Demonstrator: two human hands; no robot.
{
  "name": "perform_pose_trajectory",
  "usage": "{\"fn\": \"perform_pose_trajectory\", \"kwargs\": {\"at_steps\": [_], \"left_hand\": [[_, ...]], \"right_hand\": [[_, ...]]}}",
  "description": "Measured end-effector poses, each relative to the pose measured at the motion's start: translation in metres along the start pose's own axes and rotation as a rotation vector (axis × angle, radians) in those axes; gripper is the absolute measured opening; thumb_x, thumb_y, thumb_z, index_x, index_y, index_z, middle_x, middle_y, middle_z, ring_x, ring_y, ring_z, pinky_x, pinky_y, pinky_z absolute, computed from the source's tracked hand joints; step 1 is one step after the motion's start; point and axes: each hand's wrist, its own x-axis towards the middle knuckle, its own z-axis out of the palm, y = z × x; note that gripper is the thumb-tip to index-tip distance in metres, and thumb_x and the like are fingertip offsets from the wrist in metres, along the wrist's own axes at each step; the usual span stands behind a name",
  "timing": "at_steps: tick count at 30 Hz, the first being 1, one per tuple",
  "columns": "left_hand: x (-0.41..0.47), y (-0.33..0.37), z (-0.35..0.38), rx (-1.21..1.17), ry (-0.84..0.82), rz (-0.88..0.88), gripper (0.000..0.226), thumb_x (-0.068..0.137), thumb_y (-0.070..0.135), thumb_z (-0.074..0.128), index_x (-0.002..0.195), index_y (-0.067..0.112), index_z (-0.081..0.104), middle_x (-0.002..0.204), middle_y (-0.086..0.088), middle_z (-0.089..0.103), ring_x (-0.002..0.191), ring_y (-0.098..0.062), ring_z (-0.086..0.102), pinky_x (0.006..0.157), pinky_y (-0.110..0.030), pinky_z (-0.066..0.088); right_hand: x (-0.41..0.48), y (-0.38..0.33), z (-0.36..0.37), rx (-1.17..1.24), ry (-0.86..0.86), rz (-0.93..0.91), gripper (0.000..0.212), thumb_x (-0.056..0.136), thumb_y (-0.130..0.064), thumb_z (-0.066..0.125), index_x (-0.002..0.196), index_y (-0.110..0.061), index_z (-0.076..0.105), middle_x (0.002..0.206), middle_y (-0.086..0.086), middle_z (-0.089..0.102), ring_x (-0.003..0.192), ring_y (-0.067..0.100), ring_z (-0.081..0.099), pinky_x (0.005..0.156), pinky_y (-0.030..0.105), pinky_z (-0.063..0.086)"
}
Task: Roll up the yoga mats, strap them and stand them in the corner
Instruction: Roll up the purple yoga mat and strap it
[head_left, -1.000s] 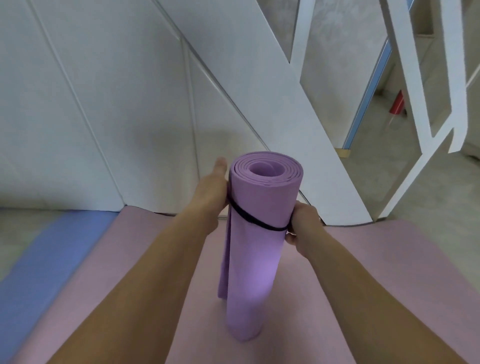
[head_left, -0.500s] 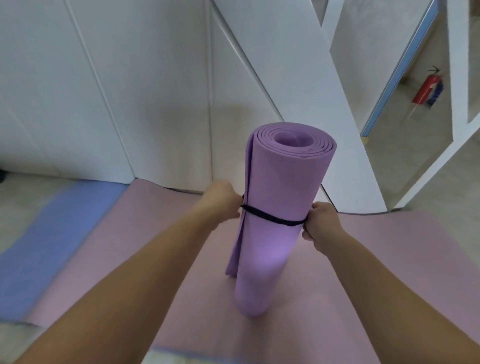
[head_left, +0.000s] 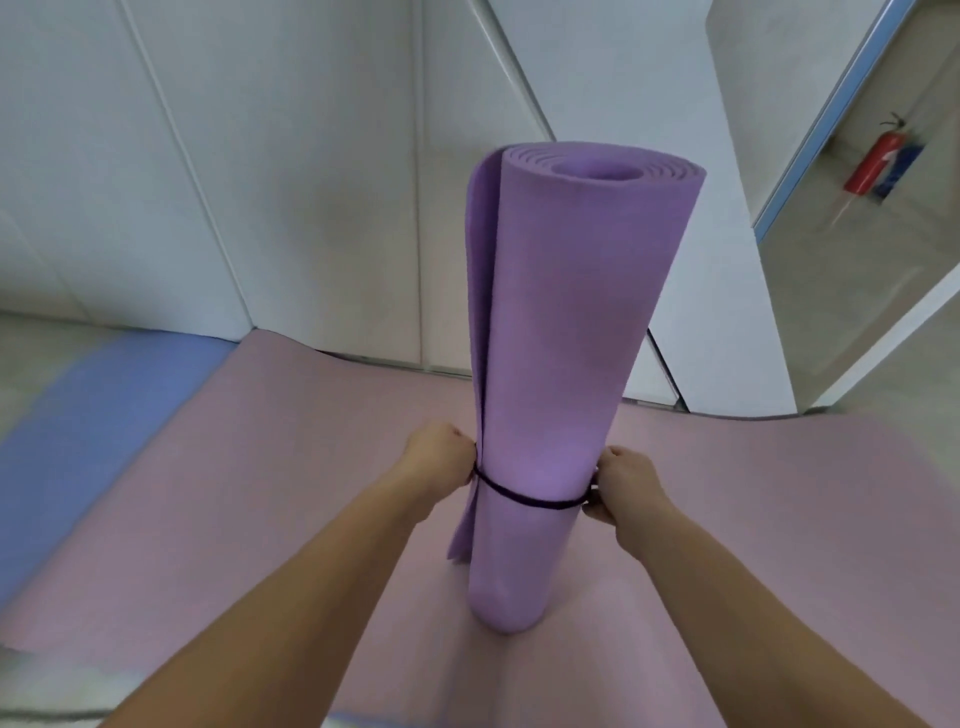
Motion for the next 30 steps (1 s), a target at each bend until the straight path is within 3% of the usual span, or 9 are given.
{"fn": "perform_pose_trajectory", "kwargs": {"at_steps": [3, 7, 9, 14, 17, 19, 23, 26, 30], "left_hand": [[-0.011, 0.009, -0.005, -0.141, -0.072, 0.012, 0.017, 0.09, -0.003, 0.05, 0.097, 0.004, 0.065, 0.091, -0.015, 0.065, 0.077, -0.027, 0.061, 0.075, -0.037, 0.056], [-0.033, 0.019, -0.015, -0.19, -0.215, 0.167, 0.041, 0.085, -0.006, 0.062, 0.122, 0.013, 0.061, 0.106, -0.001, 0.07, 0.082, -0.007, 0.066, 0.06, -0.012, 0.049], [-0.039, 0.022, -0.019, -0.28, -0.278, 0.223, 0.049, 0.083, 0.002, 0.075, 0.128, 0.01, 0.058, 0.12, -0.002, 0.069, 0.092, -0.004, 0.067, 0.061, -0.007, 0.049], [-0.052, 0.053, -0.022, -0.517, -0.236, 0.459, 0.078, 0.07, 0.042, 0.086, 0.134, 0.02, 0.049, 0.121, 0.007, 0.069, 0.099, -0.003, 0.071, 0.071, -0.017, 0.056], [-0.069, 0.09, -0.029, -0.553, -0.171, 0.512, 0.07, 0.071, 0.077, 0.064, 0.12, 0.026, 0.061, 0.107, 0.01, 0.076, 0.094, -0.004, 0.072, 0.069, -0.019, 0.057], [-0.08, 0.112, -0.034, -0.577, -0.175, 0.481, 0.039, 0.091, 0.065, 0.041, 0.097, 0.033, 0.064, 0.079, 0.019, 0.076, 0.071, 0.005, 0.071, 0.059, -0.018, 0.055], [-0.098, 0.13, -0.031, -0.447, -0.223, 0.429, 0.029, 0.097, 0.056, 0.042, 0.081, 0.036, 0.056, 0.05, 0.028, 0.062, 0.044, 0.012, 0.059, 0.054, -0.017, 0.041], [-0.098, 0.12, -0.021, -0.409, -0.247, 0.388, 0.026, 0.099, 0.047, 0.047, 0.083, 0.032, 0.06, 0.059, 0.026, 0.067, 0.055, 0.009, 0.063, 0.063, -0.02, 0.039], [-0.09, 0.115, -0.014, -0.345, -0.122, 0.441, 0.022, 0.099, 0.033, 0.06, 0.107, 0.014, 0.068, 0.096, 0.006, 0.073, 0.09, -0.014, 0.068, 0.082, -0.034, 0.053]], "right_hand": [[-0.012, -0.017, 0.0, 0.003, 0.021, -0.108, 0.044, 0.096, -0.039, 0.044, 0.092, 0.002, 0.06, 0.089, 0.005, 0.062, 0.08, 0.022, 0.054, 0.075, 0.036, 0.041], [-0.038, -0.021, -0.005, 0.161, -0.256, -0.246, 0.054, 0.09, -0.067, 0.051, 0.124, -0.028, 0.064, 0.122, -0.016, 0.067, 0.115, 0.003, 0.06, 0.096, 0.03, 0.043], [-0.04, -0.01, -0.009, 0.103, -0.313, -0.308, 0.071, 0.075, -0.063, 0.071, 0.135, -0.029, 0.051, 0.13, -0.016, 0.063, 0.12, 0.002, 0.058, 0.092, 0.023, 0.047], [-0.037, 0.007, -0.014, 0.045, -0.392, -0.161, 0.115, 0.046, -0.033, 0.094, 0.143, -0.021, 0.034, 0.13, -0.002, 0.063, 0.115, 0.014, 0.064, 0.095, 0.033, 0.053], [-0.044, -0.002, -0.023, 0.051, -0.409, -0.145, 0.1, 0.054, -0.013, 0.083, 0.144, -0.02, 0.04, 0.12, 0.003, 0.07, 0.11, 0.018, 0.067, 0.094, 0.033, 0.052], [-0.047, -0.015, -0.031, 0.193, -0.375, -0.084, 0.088, 0.058, -0.007, 0.066, 0.143, -0.014, 0.044, 0.108, 0.006, 0.074, 0.097, 0.02, 0.067, 0.099, 0.038, 0.05], [-0.056, -0.039, -0.043, 0.372, -0.283, -0.029, 0.06, 0.071, 0.006, 0.048, 0.131, -0.003, 0.054, 0.107, 0.018, 0.073, 0.09, 0.03, 0.067, 0.099, 0.045, 0.052], [-0.068, -0.055, -0.053, 0.318, -0.171, -0.052, 0.039, 0.085, 0.005, 0.04, 0.11, -0.005, 0.068, 0.099, 0.011, 0.073, 0.086, 0.029, 0.066, 0.091, 0.042, 0.054], [-0.089, -0.11, -0.068, 0.398, -0.032, -0.277, 0.031, 0.101, -0.026, 0.04, 0.085, -0.024, 0.068, 0.081, -0.009, 0.068, 0.08, 0.015, 0.059, 0.074, 0.035, 0.049]]}}
